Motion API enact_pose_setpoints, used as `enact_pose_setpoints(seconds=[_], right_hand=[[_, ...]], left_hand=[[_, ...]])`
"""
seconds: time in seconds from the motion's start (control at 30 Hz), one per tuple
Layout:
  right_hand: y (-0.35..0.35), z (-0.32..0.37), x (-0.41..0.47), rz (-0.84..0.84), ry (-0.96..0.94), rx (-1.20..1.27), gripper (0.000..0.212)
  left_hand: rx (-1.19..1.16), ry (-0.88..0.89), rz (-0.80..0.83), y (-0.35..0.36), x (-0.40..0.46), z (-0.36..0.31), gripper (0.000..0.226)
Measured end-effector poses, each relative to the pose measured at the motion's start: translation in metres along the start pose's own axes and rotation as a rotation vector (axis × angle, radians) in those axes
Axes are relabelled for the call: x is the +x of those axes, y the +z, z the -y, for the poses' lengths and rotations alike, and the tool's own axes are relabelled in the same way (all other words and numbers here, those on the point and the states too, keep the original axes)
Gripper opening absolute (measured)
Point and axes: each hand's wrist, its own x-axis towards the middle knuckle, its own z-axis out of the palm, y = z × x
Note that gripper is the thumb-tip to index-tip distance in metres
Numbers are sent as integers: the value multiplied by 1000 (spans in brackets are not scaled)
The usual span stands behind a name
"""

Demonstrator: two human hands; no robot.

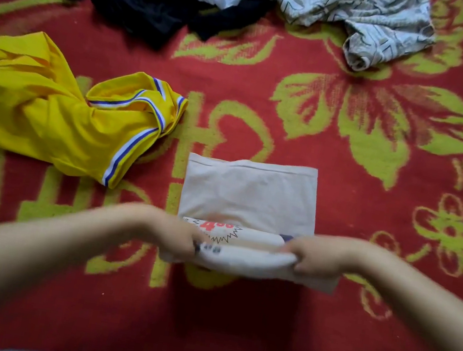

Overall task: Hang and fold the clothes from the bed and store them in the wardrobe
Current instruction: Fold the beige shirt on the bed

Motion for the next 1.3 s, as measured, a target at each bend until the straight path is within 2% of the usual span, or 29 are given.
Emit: enact_pose_setpoints(seconds=[0.07, 0.1, 0.17, 0.2, 0.3, 0.33, 0.37, 0.43, 0.5, 0.63, 0.8, 0.87, 0.93, 1.0, 1.03, 1.07, 1.13, 1.2, 1.3], right_hand=[[-39, -10, -3, -173, 28, 34, 25], [-58, -16, 0, -274, 43, 47, 23], [-89, -26, 10, -487, 92, 106, 27], [-99, -30, 19, -599, 132, 123, 33], [-100, -27, 52, -1038, 235, 15, 48], [-89, -19, 64, -1158, 228, -31, 51], [-75, -8, 76, -1204, 199, -76, 52], [-45, 6, 102, -1091, 162, -228, 55], [-20, -7, 120, -952, 252, -332, 57], [-7, -74, 117, -1029, 450, -223, 54], [-7, -93, 92, -968, 549, -143, 55], [-8, -80, 81, -1052, 472, -178, 58], [2, -60, 77, -1058, 223, -191, 70], [26, -39, 84, -923, -4, -242, 83], [39, -31, 91, -852, -22, -301, 88], [49, -26, 98, -832, 17, -347, 92], [47, -27, 107, -895, 184, -307, 98], [32, -32, 108, -910, 353, -226, 97], [12, -32, 100, -838, 352, -139, 87]], left_hand=[[-116, -55, -135, -42, -7, 3, 19], [-202, -65, -231, -63, -7, 4, 13], [-305, -94, -468, -104, -4, 3, 20], [-258, -125, -607, -119, 1, 3, 28], [169, -248, -1081, -122, 32, 1, 47], [278, -225, -1217, -108, 43, -4, 51], [359, -178, -1298, -89, 56, -11, 55], [482, -142, -1270, -53, 85, -20, 59], [503, -190, -1193, -28, 110, -13, 60], [344, -183, -1304, -22, 118, 27, 61], [305, -334, -1245, -16, 108, 47, 63], [390, -256, -1233, -9, 94, 38, 72], [583, -63, -1194, 3, 88, 34, 78], [712, 10, -1086, 19, 88, 30, 90], [717, -12, -1051, 24, 90, 29, 97], [692, -49, -1042, 26, 93, 27, 101], [636, -112, -1054, 23, 101, 26, 104], [640, -151, -1034, 14, 109, 29, 96], [604, -200, -895, 1, 101, 22, 84]])
